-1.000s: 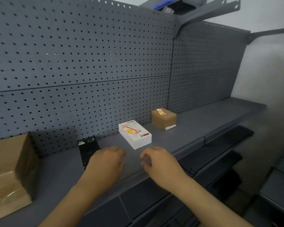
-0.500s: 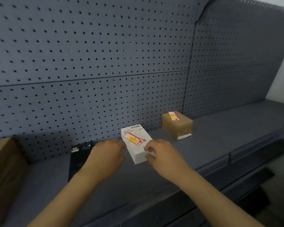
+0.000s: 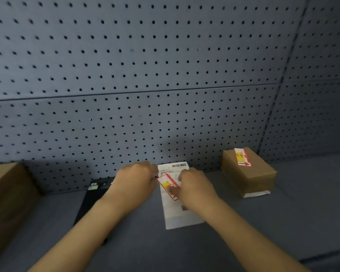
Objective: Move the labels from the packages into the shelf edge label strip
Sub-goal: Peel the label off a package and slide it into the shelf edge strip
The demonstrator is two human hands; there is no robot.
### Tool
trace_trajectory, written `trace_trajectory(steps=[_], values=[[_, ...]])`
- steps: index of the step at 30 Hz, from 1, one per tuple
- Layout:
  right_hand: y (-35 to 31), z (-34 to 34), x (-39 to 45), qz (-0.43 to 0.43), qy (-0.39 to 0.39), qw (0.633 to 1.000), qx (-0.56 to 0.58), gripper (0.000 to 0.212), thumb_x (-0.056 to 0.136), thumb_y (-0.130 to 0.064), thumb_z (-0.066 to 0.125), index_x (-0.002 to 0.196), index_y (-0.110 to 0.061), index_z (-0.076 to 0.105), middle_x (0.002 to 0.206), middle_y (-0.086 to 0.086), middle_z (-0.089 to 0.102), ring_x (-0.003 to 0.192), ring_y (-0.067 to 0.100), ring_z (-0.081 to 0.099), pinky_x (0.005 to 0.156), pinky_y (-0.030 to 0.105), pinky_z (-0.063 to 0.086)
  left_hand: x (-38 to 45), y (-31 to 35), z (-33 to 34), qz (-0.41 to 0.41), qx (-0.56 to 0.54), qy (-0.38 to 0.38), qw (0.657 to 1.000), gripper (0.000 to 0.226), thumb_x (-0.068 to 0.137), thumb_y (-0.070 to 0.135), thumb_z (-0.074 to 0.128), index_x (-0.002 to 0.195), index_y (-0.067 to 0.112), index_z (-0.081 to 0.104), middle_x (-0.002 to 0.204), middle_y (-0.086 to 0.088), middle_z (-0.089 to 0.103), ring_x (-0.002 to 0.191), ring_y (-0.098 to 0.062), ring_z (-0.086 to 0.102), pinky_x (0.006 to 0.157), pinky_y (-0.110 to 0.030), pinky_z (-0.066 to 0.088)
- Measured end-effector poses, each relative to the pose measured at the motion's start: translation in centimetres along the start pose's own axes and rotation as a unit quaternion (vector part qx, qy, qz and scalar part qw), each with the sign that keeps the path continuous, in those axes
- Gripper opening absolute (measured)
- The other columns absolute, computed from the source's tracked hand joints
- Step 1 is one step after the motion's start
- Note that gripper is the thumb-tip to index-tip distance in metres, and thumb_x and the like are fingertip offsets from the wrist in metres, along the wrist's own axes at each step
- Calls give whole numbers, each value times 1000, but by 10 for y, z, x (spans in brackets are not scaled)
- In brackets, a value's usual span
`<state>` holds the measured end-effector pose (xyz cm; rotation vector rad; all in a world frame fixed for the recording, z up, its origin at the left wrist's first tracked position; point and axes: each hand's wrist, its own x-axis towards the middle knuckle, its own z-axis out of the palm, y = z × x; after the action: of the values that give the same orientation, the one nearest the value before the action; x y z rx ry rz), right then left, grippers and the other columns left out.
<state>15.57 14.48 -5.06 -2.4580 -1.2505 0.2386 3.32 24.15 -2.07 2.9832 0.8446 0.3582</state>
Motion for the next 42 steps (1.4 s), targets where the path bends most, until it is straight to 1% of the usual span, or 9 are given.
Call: trace_trajectory(steps=[8,14,19,21,23,29,35,39,42], values=[[-7,17,33,-17,-27,999,2,48,81,-43,66,112,-7,58,117,12,55,106,29,53,80,34,46,17,-1,20,-79,12,-18,997,23,93,26,46,111,22,61,111,3,63,96,-20,61,81,-29,47],[-6,22,45,-5,-62,997,51,35,75,-34,71,93,-6,65,100,14,65,94,31,60,53,25,34,17,-11,24,-102,-8,-27,994,27,91,25,49,115,27,60,115,6,62,100,-19,60,84,-29,46],[-10,18,47,25,-50,994,93,57,66,-30,83,109,-6,55,114,13,57,102,28,57,72,30,44,11,-16,22,-100,-14,-31,994,25,91,29,51,113,25,61,111,4,62,97,-20,61,85,-33,50],[-9,13,48,40,-67,991,106,56,63,-29,85,107,-7,58,111,11,59,98,25,60,61,26,44,8,-17,22,-97,-12,-32,995,25,91,31,51,114,26,60,112,5,62,97,-18,61,84,-31,50],[-6,11,49,36,-93,989,106,44,66,-26,84,101,-8,66,101,8,66,88,21,64,50,22,41,3,-17,21,-96,-17,-31,995,27,92,31,51,117,26,60,113,6,62,97,-16,61,84,-29,49],[1,16,37,21,-40,994,100,15,83,-21,63,91,-10,68,89,9,69,75,26,65,63,33,57,-18,-22,15,-106,-19,-9,994,26,93,31,52,117,27,60,113,8,62,97,-13,61,85,-26,48],[-30,2,4,-26,-75,981,175,20,87,-12,52,88,-6,71,63,6,54,55,20,51,50,25,38,-51,-37,-6,-113,-7,6,994,25,93,33,51,115,29,60,113,10,62,98,-14,60,84,-27,47],[-66,8,-32,-47,-115,968,219,23,87,-10,49,89,-13,71,71,2,60,60,18,57,43,18,39,-82,-53,-16,-105,-1,28,994,24,91,34,52,113,28,61,112,9,63,99,-15,60,84,-28,47],[-93,24,-60,-59,-114,968,214,23,88,-12,50,96,-14,71,92,9,71,80,24,66,56,23,46,-111,-69,-23,-90,-1,32,995,25,90,34,53,113,28,62,112,8,63,100,-16,61,85,-30,49]])
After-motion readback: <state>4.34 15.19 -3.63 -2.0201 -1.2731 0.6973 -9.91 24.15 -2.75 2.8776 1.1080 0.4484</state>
